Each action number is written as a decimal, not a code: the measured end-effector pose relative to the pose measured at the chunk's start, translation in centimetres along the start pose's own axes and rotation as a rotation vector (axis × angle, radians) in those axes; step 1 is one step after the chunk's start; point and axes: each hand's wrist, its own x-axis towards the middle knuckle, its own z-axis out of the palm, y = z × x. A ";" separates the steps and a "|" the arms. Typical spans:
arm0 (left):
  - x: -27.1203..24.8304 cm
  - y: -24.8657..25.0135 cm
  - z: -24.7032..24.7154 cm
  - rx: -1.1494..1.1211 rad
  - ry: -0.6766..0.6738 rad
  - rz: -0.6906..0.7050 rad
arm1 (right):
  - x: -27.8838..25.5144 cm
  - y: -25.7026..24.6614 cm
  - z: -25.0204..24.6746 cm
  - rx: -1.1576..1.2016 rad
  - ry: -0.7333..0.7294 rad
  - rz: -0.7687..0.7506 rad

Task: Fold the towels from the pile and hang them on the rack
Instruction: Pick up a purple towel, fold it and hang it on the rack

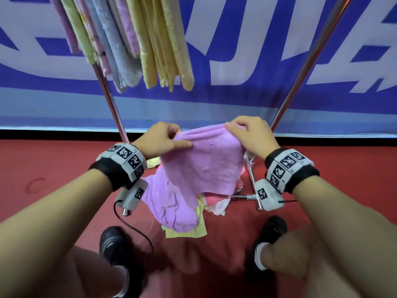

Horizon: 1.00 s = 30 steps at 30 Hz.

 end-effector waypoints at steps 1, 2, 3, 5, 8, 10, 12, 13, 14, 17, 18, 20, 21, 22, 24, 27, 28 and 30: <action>0.1 -0.3 0.1 -0.002 0.042 -0.014 | 0.3 -0.1 0.5 0.052 0.005 0.018; 0.2 -0.4 0.2 -0.048 0.086 -0.035 | 0.5 -0.4 1.0 0.113 -0.010 0.028; 0.3 -0.2 0.2 -0.144 0.112 -0.045 | 0.8 -0.9 1.6 0.185 -0.050 0.029; 0.6 0.8 0.4 -0.342 0.096 -0.010 | 1.1 -2.7 2.5 0.305 -0.156 0.010; 0.9 2.8 2.0 -0.185 -0.132 0.057 | 1.2 -4.2 3.6 0.394 -0.255 -0.019; 1.5 3.5 3.1 0.072 -0.154 0.109 | 1.3 -4.5 3.9 0.453 -0.288 0.007; 2.4 3.3 2.8 0.112 -0.036 0.092 | 1.6 -4.4 4.1 0.495 -0.300 0.044; 2.9 3.2 2.3 0.098 0.021 0.062 | 1.9 -4.2 4.0 0.524 -0.288 0.058; 3.2 3.2 1.9 0.054 0.073 0.035 | 2.2 -4.1 3.7 0.546 -0.276 0.067; 3.3 4.1 1.1 -0.247 0.225 -0.018 | 3.0 -3.2 3.2 0.451 -0.300 0.064; 3.3 4.4 0.9 -0.349 0.248 -0.041 | 3.0 -3.2 3.1 0.393 -0.304 0.048; 3.3 4.7 0.6 -0.490 0.226 -0.072 | 2.7 -2.8 3.6 0.332 -0.267 0.009; 3.3 4.8 0.6 -0.531 0.226 -0.083 | 2.6 -2.8 3.8 0.333 -0.227 0.003; 3.4 4.8 0.5 -0.553 0.238 -0.095 | 2.5 -3.0 3.8 0.346 -0.193 0.010; 3.3 4.7 0.5 -0.583 0.287 -0.119 | 2.6 -3.7 3.8 0.389 -0.171 0.053; 2.9 4.9 0.6 -0.572 0.319 -0.182 | 2.1 -4.5 3.6 0.354 -0.140 0.056; 2.7 5.0 0.6 -0.566 0.297 -0.187 | 1.8 -4.6 3.4 0.334 -0.142 0.039; 2.2 5.2 0.5 -0.577 0.251 -0.171 | 0.8 -5.3 2.8 0.295 -0.238 -0.020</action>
